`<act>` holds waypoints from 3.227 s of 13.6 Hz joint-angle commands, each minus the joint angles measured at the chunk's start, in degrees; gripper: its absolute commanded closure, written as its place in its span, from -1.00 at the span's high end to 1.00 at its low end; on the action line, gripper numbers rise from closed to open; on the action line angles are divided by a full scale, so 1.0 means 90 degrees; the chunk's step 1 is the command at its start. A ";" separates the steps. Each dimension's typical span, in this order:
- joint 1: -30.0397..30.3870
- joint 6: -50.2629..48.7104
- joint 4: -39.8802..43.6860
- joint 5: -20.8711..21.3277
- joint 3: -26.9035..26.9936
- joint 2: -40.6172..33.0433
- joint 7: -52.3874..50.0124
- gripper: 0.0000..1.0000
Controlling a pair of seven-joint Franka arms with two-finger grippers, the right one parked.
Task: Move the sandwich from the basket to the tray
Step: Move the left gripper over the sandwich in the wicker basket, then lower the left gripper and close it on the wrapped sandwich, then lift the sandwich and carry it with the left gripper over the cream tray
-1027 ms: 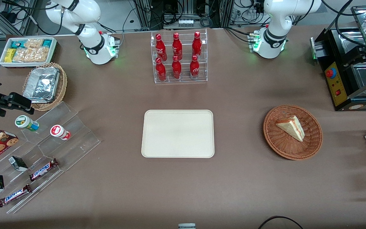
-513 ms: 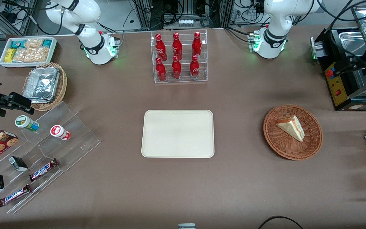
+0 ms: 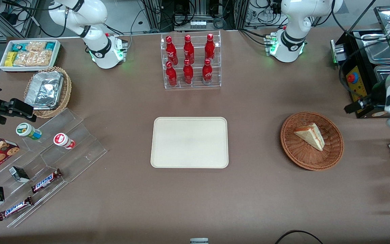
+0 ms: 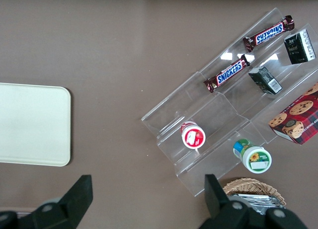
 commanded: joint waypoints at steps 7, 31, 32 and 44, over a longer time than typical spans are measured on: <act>-0.0003 0.2395 -0.1741 -0.0409 0.0012 0.0419 -0.2772 1.00; -0.0179 0.4478 -0.2934 -0.0449 -0.0017 0.1337 -0.3946 -0.42; -0.0227 0.4468 -0.2934 -0.0449 -0.0017 0.1337 -0.4014 -0.67; -0.1222 0.1110 -0.0993 0.0293 -0.0037 0.0848 -0.3761 -0.72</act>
